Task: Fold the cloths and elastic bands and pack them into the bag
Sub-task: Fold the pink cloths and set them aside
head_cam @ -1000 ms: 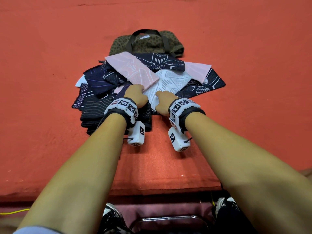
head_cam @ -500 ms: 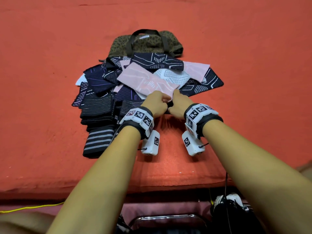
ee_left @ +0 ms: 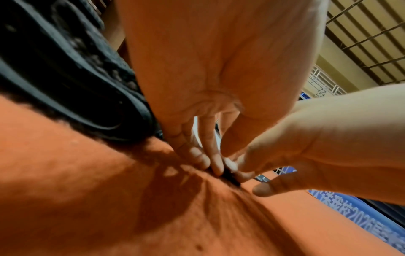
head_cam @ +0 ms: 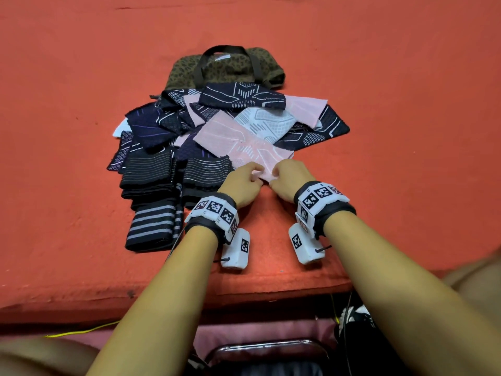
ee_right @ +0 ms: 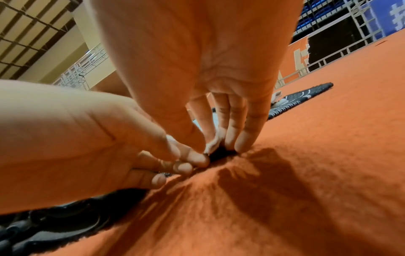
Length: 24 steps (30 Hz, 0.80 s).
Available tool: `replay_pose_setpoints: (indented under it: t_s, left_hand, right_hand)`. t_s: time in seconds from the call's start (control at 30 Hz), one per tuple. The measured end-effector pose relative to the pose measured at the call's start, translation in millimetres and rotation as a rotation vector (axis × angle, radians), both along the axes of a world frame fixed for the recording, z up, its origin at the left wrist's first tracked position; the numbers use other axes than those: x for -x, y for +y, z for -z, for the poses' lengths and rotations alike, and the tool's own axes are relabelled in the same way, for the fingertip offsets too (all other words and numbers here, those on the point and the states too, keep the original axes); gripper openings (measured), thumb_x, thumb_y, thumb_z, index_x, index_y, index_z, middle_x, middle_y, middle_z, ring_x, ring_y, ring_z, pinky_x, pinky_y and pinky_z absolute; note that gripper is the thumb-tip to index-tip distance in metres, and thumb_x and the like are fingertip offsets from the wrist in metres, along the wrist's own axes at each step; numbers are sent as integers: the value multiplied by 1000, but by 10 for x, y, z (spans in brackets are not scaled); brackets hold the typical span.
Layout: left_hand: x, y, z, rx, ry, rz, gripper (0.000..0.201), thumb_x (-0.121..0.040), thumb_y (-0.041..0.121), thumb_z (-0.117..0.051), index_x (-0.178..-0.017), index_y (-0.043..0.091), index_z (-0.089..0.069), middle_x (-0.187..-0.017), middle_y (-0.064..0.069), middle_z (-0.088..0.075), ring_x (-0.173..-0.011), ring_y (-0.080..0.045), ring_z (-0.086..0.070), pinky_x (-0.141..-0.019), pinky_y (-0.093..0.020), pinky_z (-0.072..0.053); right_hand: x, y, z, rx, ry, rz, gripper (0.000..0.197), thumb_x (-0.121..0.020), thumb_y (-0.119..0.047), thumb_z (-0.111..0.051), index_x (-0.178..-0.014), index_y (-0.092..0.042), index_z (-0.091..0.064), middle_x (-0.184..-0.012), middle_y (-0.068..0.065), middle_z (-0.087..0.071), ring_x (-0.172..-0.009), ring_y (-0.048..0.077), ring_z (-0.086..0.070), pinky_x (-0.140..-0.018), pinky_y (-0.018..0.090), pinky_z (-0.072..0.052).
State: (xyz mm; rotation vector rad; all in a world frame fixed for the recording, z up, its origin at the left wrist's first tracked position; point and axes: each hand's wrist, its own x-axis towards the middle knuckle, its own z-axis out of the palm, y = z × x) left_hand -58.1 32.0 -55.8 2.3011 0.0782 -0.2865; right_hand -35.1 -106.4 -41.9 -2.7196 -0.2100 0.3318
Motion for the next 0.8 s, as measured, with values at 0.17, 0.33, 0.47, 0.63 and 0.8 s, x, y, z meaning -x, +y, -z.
replay_pose_setpoints:
  t_s: [0.17, 0.33, 0.47, 0.63, 0.8]
  left_hand:
    - [13, 80, 36, 51, -1, -76, 51, -86, 10, -56, -135, 23, -48, -101, -9, -67, -92, -35, -67, -89, -46, -55]
    - [9, 53, 6, -16, -39, -90, 53, -88, 11, -55, -140, 11, -48, -114, -14, -64, -97, -34, -66, -92, -44, -53]
    - [44, 24, -12, -100, -102, -43, 12, -87, 7, -53, -90, 18, -58, -96, -21, -70, -89, -34, -66, -86, -40, -50]
    - [51, 52, 25, -115, -46, -32, 39, -92, 11, -55, -131, 5, -61, -126, -12, -66, -117, -26, -60, -105, -32, -43]
    - [76, 103, 40, -96, 2, 23, 40, -91, 11, -55, -130, 11, -63, -121, -11, -68, -110, -24, -64, -104, -34, -46]
  right_hand:
    - [40, -146, -99, 46, 21, 143, 9, -83, -15, -58, -78, -8, -54, -85, 14, -56, -81, 35, -59, -64, 31, -41]
    - [75, -329, -188, 182, 83, 172, 9, -86, -11, -57, -94, -7, -55, -93, 13, -58, -78, 31, -52, -65, 31, -43]
    - [119, -328, -141, 276, 94, 170, 25, -88, -13, -55, -111, -6, -61, -119, 14, -55, -99, 32, -55, -70, 32, -43]
    - [136, -140, -61, 190, 1, 18, 41, -84, -27, -61, -122, -15, -54, -130, 15, -39, -118, 35, -43, -95, 41, -44]
    - [222, 45, 114, 122, -16, -78, 57, -83, -24, -65, -134, -15, -43, -131, 12, -37, -121, 34, -39, -95, 44, -45]
